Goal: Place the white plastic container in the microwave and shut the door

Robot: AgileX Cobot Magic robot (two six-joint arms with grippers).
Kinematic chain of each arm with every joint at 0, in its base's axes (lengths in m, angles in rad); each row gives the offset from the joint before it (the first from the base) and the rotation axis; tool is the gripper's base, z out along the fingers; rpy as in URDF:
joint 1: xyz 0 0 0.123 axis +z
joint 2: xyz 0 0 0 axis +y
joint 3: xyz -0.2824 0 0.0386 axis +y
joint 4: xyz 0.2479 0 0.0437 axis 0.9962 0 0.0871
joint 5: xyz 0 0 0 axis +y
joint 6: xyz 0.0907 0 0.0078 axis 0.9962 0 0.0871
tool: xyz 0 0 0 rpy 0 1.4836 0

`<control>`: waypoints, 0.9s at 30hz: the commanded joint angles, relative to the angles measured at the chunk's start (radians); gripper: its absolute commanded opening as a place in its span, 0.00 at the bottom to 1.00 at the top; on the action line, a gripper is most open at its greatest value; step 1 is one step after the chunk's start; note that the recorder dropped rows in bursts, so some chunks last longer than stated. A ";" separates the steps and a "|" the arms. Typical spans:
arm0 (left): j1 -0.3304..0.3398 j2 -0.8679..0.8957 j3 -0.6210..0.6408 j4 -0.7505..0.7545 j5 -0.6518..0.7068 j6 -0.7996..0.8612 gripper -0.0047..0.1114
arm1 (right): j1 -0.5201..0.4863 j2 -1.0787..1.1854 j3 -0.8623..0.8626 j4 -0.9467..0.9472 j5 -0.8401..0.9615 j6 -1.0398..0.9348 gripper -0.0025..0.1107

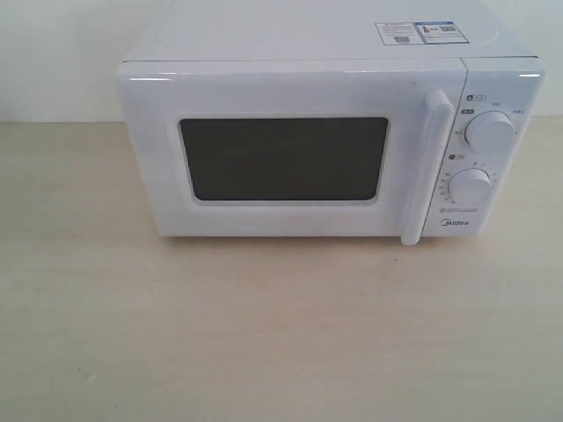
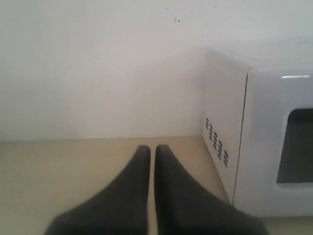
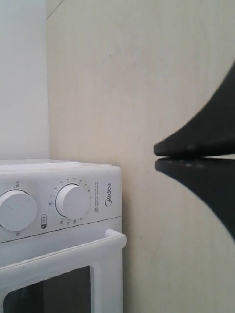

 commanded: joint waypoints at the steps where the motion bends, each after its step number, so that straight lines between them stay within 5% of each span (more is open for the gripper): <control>1: 0.003 -0.007 0.003 -0.168 -0.010 -0.369 0.08 | -0.004 -0.006 0.004 -0.010 -0.005 0.003 0.02; 2: 0.001 -0.007 0.003 -0.311 -0.008 -0.628 0.08 | -0.004 -0.006 0.004 -0.010 -0.005 0.003 0.02; 4: 0.001 -0.014 0.003 -0.340 -0.015 -0.867 0.08 | -0.004 -0.006 0.004 -0.010 -0.005 0.003 0.02; 9: 0.001 -0.119 0.054 0.380 -0.103 -0.683 0.08 | -0.004 -0.006 0.004 -0.010 -0.005 0.005 0.02; 14: 0.001 -0.154 0.064 0.807 0.027 -0.681 0.08 | -0.004 -0.006 0.004 -0.010 -0.005 0.005 0.02; 21: 0.026 -0.154 0.064 0.883 0.198 -0.698 0.08 | -0.004 -0.006 0.004 -0.010 -0.005 0.005 0.02; 27: 0.069 -0.154 0.064 0.883 0.315 -0.967 0.08 | -0.004 -0.006 0.004 -0.005 -0.005 0.005 0.02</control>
